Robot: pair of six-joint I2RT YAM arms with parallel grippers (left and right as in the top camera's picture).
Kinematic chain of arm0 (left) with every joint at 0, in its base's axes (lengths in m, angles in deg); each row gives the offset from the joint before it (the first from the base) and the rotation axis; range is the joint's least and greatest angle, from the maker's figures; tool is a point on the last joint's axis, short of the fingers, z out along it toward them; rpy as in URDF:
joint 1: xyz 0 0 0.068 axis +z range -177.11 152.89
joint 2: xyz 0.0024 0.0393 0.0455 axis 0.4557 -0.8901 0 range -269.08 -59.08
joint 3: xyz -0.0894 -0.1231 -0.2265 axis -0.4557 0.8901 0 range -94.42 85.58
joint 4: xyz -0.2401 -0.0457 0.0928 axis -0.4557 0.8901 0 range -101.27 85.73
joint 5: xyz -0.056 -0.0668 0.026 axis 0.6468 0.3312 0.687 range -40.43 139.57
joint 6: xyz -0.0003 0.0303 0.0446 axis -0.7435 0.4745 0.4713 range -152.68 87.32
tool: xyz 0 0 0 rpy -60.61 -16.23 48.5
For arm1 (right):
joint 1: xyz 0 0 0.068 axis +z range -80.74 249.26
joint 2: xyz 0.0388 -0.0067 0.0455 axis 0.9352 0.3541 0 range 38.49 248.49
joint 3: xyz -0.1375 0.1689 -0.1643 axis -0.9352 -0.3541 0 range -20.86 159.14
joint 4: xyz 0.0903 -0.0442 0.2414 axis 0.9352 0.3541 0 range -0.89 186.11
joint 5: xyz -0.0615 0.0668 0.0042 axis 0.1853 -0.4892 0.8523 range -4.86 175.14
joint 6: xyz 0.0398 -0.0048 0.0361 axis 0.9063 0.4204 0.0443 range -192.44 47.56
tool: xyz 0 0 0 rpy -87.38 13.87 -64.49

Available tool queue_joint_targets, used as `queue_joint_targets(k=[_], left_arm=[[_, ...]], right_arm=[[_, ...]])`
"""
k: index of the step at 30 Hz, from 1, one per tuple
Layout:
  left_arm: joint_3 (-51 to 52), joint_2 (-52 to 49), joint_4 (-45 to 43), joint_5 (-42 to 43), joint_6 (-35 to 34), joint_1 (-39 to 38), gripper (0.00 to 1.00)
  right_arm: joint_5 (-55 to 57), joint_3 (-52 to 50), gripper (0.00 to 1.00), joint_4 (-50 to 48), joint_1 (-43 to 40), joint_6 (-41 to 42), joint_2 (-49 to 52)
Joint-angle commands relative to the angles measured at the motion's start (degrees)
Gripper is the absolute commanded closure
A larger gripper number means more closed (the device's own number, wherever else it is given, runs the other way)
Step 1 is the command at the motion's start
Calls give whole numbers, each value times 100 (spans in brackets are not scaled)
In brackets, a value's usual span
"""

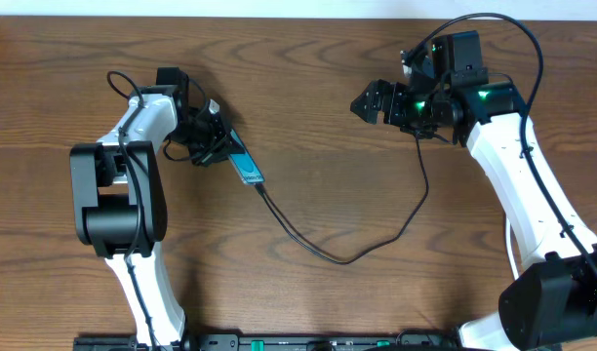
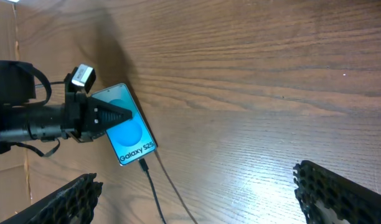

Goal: Plug charger to phone and switch on socket
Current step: 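Lay the phone flat on the table with the left gripper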

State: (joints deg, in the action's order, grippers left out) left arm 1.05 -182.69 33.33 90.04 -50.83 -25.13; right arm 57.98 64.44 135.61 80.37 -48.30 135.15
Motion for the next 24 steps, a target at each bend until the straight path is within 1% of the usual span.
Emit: queue_joint_targets(k=[1,20,24], left_arm=[[173,-70,13,-111,33,-9,93],[251,-70,-28,-118,35,-9,93],[306,-72,-11,-240,33,-9,93]], right_arm=[[28,52,1,0,24,66,-116],[28,52,1,0,24,68,-116],[28,52,1,0,24,66,-116]])
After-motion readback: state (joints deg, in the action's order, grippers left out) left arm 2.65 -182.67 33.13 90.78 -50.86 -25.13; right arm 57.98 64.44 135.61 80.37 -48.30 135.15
